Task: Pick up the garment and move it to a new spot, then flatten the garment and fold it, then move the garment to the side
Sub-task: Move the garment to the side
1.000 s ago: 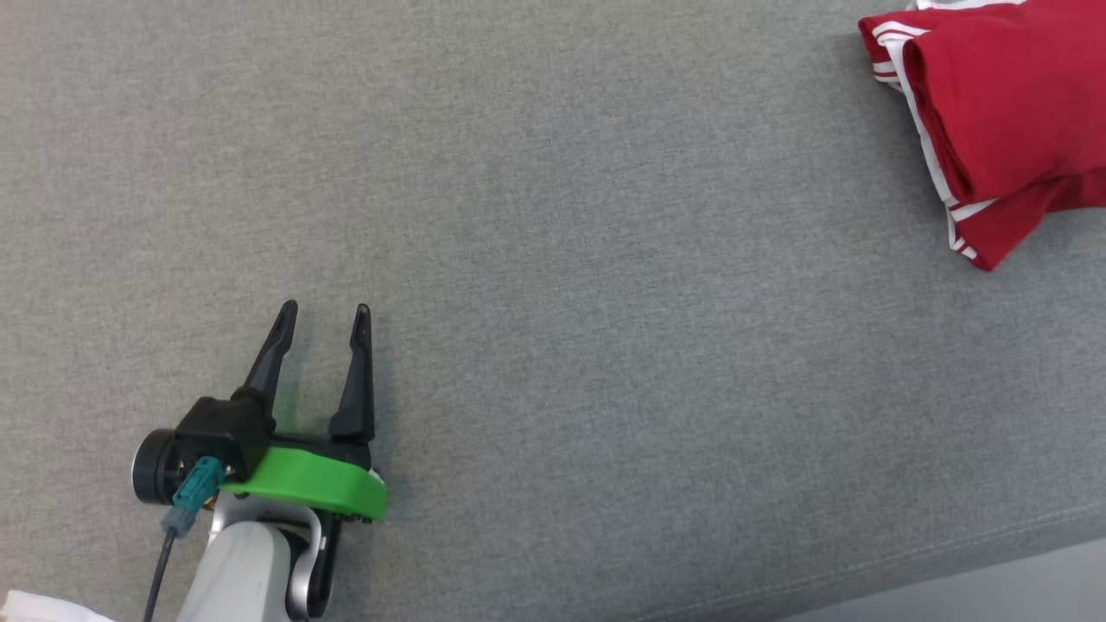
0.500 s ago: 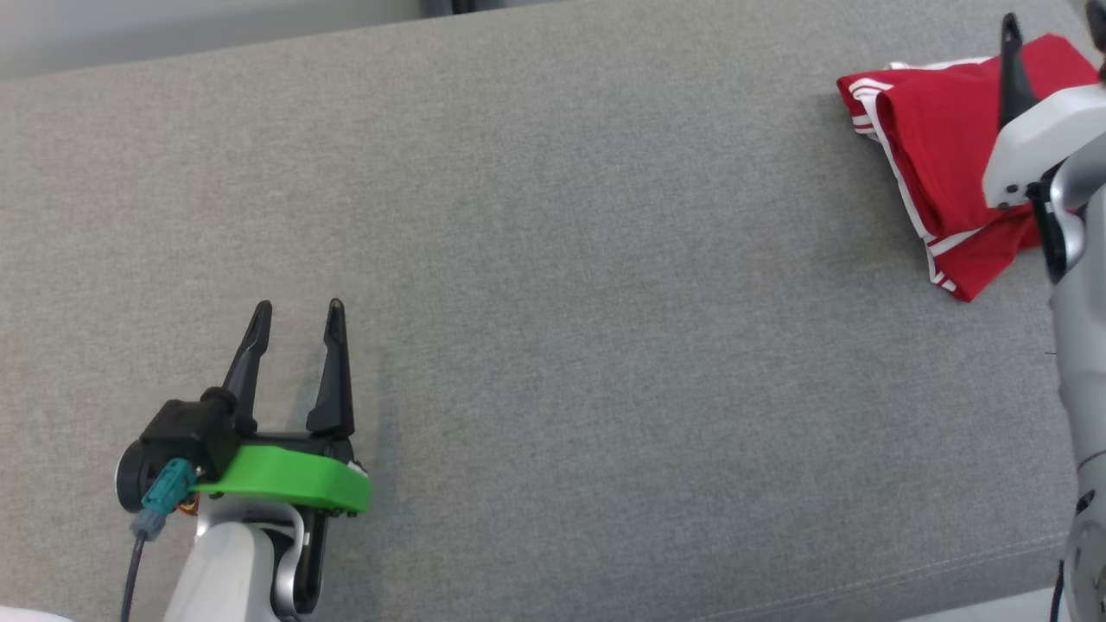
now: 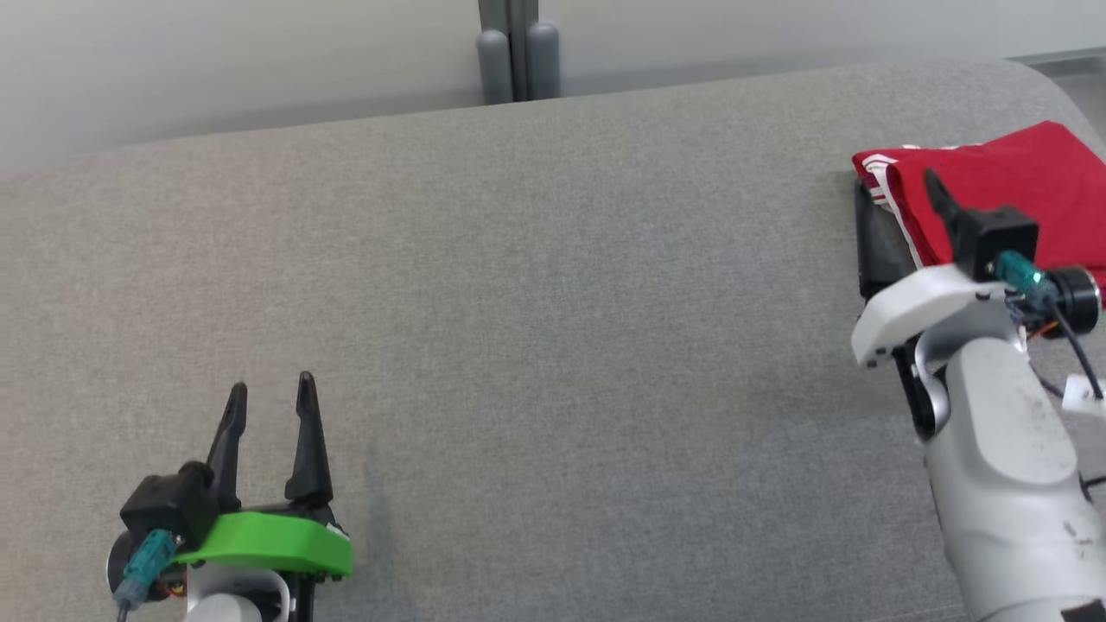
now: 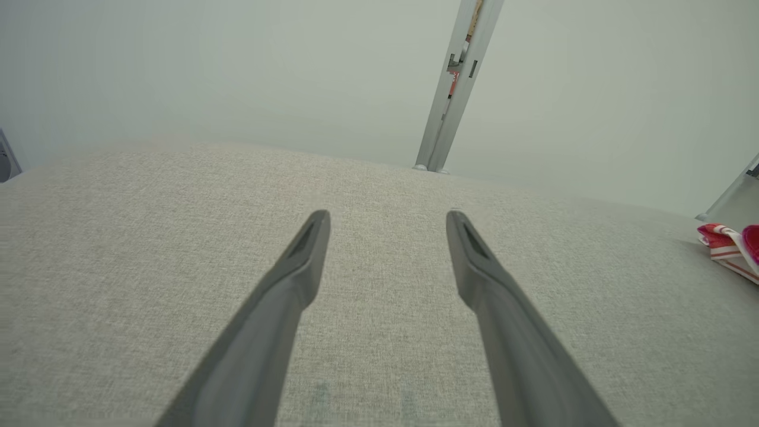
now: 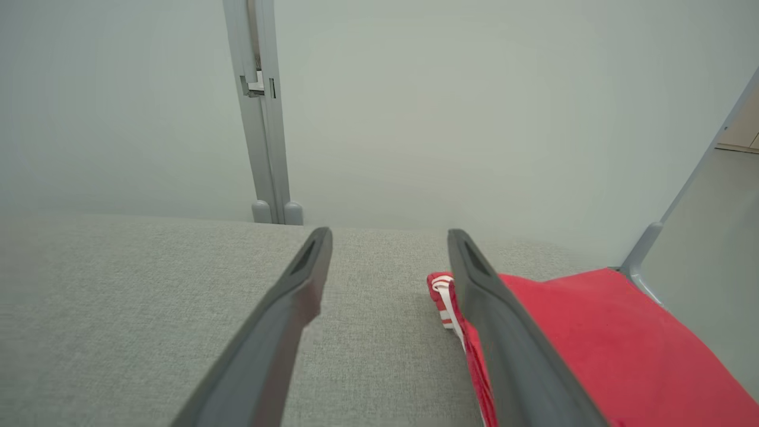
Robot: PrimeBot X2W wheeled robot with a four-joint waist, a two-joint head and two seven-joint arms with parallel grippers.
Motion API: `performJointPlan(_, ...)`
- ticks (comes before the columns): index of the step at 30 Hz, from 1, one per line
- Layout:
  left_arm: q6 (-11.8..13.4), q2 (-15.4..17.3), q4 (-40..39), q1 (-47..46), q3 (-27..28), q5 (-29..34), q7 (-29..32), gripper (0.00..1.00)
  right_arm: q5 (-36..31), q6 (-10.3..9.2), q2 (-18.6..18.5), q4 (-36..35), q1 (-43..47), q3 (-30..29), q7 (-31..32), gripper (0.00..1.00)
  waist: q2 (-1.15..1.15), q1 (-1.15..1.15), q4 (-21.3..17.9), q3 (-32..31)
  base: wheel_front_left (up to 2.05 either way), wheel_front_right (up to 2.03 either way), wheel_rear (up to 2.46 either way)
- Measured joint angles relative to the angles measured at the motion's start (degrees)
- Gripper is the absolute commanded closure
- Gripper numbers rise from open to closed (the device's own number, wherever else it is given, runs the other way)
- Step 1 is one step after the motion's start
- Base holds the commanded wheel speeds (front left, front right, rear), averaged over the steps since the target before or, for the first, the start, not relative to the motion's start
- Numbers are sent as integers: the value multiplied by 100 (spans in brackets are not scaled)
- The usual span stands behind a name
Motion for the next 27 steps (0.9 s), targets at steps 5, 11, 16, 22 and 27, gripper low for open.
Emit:
performJointPlan(5, 0, -26, 23, 345, 60, -38, 0, 0, 481, 0, 76, -705, 1048, 416, -10, 0, 0, 0, 99, -226, 0, 0, 0)
performJointPlan(11, 33, -38, 33, 714, 163, -45, 0, 0, 1167, 0, 87, -1361, 2017, 789, -10, 0, 0, 0, 146, -406, 0, 0, 0)
performJointPlan(16, 85, -43, 23, 907, 73, -137, 0, 0, 1430, 0, 87, -1774, 2618, 871, -10, 0, 0, 0, 156, -538, 0, 0, 0)
performJointPlan(22, 144, -46, -8, 1037, -31, -179, 0, 0, 1568, 0, 84, -1971, 3123, 901, -11, 0, 0, 0, 187, -659, 0, 0, 0)
performJointPlan(27, 163, -45, -54, 1103, -88, -186, 0, 0, 1584, 0, 85, -1984, 3232, 906, -10, 0, 0, 0, 173, -706, 0, 0, 0)
